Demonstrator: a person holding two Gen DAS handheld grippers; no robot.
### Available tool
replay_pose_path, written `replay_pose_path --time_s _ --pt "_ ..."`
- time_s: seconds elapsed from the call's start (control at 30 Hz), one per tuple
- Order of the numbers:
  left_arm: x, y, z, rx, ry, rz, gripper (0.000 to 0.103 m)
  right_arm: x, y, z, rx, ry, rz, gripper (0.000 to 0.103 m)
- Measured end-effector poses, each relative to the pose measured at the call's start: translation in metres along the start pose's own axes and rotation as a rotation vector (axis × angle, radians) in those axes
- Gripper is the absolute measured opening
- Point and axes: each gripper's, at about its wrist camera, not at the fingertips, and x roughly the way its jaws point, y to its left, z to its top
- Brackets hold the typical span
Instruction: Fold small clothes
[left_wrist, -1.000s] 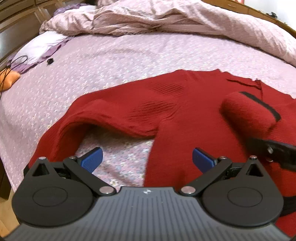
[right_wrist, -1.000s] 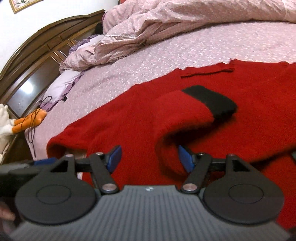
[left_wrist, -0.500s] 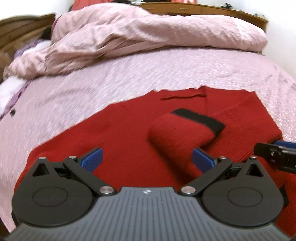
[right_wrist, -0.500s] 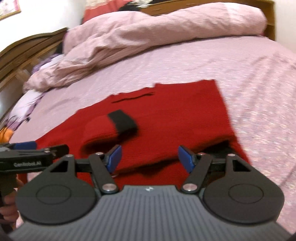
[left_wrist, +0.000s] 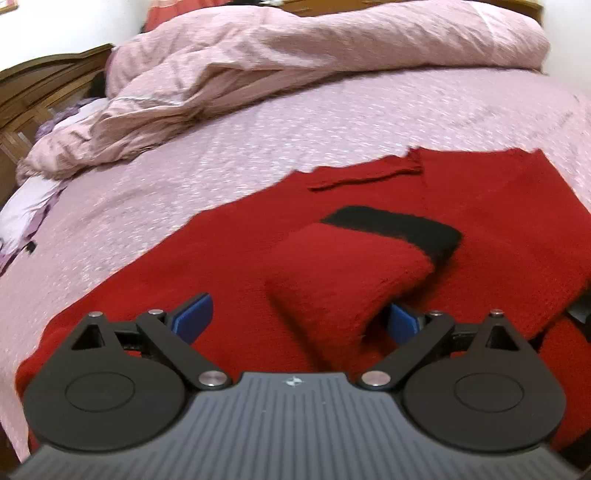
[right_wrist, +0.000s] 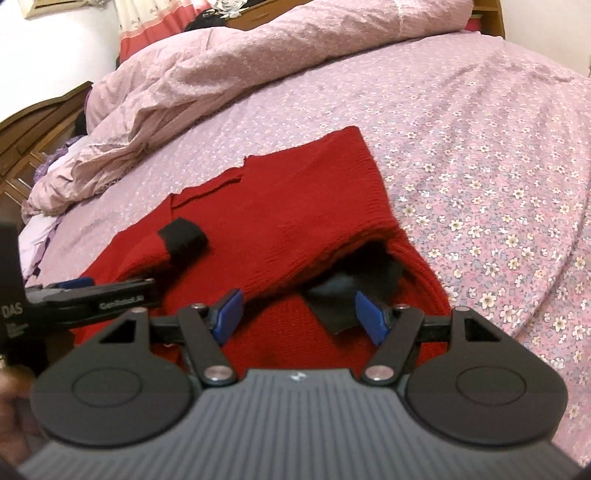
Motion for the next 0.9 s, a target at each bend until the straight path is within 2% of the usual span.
replay_pose_path --time_s 0.13,0.5,0.73,0.9 --pt "-0.012 0.025 -0.007 -0.057 -0.022 0.034 0.098 0.003 -0.004 -0.001 0.014 0.001 0.004 0.069" --pt "-0.034 0.069 -0.039 -0.153 0.019 0.064 0.098 0.009 -0.001 -0.004 0.006 0.019 0.007 0.069" --pt "-0.043 0.101 -0.060 -0.214 0.039 0.043 0.098 0.012 -0.002 -0.005 -0.002 0.032 0.002 0.069" --pt "-0.035 0.120 -0.060 -0.234 0.031 0.040 0.098 0.014 -0.001 0.003 -0.045 0.031 -0.020 0.069"
